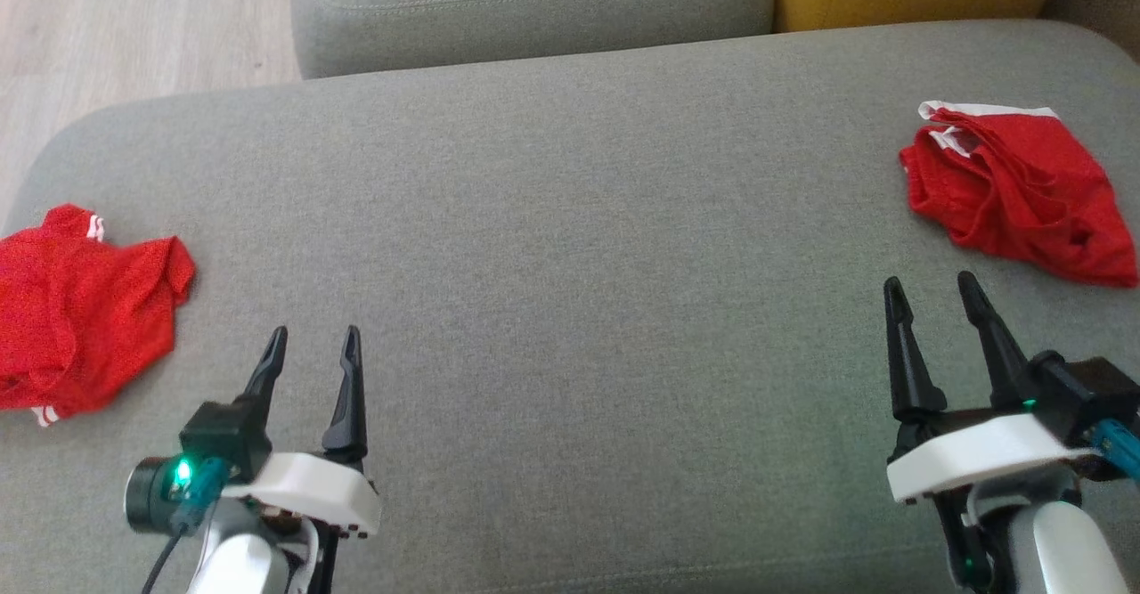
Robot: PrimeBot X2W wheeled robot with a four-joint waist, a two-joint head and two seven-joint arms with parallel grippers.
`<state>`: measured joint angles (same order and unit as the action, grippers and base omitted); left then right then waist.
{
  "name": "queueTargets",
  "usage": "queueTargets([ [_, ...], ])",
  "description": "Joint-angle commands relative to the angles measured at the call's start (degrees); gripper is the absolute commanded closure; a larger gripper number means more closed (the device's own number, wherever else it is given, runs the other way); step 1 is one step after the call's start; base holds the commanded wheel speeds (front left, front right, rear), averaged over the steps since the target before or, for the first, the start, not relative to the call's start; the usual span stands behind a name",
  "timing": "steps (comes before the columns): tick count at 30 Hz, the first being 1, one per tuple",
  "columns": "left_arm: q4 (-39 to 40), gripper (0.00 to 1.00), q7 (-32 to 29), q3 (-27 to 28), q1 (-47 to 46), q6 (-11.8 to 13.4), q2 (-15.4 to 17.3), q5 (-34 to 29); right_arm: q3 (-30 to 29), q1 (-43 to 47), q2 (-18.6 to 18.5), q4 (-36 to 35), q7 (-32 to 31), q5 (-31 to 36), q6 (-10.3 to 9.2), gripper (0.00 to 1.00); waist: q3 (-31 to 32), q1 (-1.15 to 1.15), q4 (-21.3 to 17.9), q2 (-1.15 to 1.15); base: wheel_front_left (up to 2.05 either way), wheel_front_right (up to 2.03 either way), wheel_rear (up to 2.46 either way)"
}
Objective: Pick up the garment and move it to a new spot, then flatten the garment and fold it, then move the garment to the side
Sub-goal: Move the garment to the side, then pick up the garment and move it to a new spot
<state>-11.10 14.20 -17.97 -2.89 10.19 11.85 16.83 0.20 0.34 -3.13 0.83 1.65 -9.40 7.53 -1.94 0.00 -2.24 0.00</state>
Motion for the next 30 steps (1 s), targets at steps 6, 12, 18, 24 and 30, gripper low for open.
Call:
queueTargets([
  [6,2.28,0.0,0.15,1.64,-2.3,0.8,1.37,0.59,1.17,-1.43,-0.03,-2.55,-0.13,0.79,-0.04,0.0,-0.3,0.0,0.05,0.0,0.0,0.0,0.0],
  [12,2.29,0.0,0.15,1.46,-2.59,0.98,1.49,0.72,1.02,-1.6,0.05,-2.67,-0.12,0.91,-0.04,0.0,-0.55,0.0,0.13,0.0,0.0,0.0,0.0],
  [18,2.42,0.0,0.19,1.33,-2.99,1.18,1.56,0.8,0.75,-1.86,0.1,-2.7,-0.03,1.07,-0.04,0.0,-0.83,0.0,0.38,0.0,0.0,0.0,0.0],
  [24,2.45,0.0,0.24,1.21,-3.68,1.17,1.48,1.06,0.2,-1.58,0.15,-3.17,-0.08,1.35,-0.04,0.0,-0.98,0.0,2.31,0.0,0.0,0.0,0.0],
  [30,2.29,0.0,0.36,1.46,-4.34,1.47,1.02,1.51,0.56,-1.16,0.19,-4.68,-0.46,1.69,-0.04,0.0,-0.9,0.0,7.11,0.0,0.0,0.0,0.0],
])
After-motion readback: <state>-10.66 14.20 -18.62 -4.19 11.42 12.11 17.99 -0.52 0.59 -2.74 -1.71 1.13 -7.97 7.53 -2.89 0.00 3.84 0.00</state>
